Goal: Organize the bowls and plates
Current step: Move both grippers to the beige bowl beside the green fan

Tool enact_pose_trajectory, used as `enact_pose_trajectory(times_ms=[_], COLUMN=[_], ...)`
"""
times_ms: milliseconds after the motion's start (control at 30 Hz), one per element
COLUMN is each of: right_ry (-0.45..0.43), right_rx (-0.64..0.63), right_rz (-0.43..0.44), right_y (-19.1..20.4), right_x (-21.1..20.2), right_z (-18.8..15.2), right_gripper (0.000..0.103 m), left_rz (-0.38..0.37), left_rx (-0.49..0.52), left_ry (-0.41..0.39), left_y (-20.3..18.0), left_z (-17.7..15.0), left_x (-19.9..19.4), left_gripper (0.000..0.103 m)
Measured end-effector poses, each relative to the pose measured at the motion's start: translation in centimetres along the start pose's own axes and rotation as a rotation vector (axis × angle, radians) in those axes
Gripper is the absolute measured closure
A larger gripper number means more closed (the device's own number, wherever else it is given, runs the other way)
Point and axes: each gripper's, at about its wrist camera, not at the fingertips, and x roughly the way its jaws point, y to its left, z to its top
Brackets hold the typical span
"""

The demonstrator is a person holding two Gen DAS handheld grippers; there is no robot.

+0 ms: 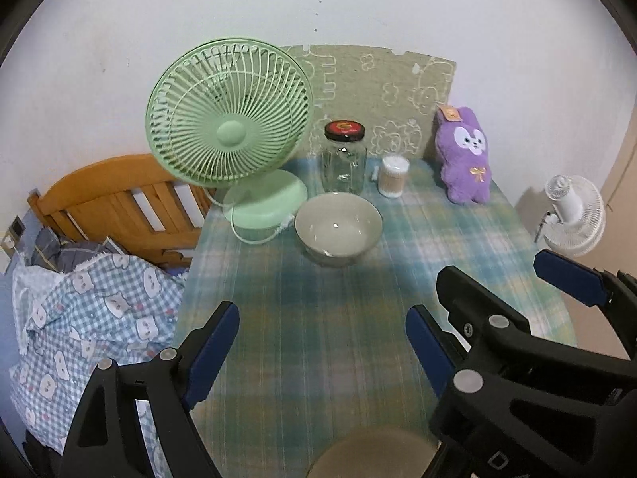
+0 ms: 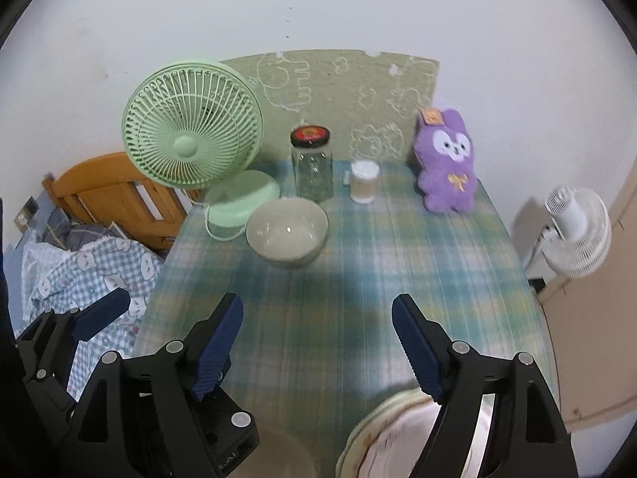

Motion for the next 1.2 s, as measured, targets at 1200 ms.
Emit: enact_pose_trajectory(times_ms=[1200], right_ry=[0.093], right_rx=[-0.066], right_rz=[0.13], right_y=[-1.8], right_x=[23.4], right_z=[9.7], right_gripper=[0.025], left_rz=[0.154], left_rx=[-0.145], left_ry=[0.076], left_y=[0.7], left_z=[7.6], left_x=[19.7], left_gripper=[0.029])
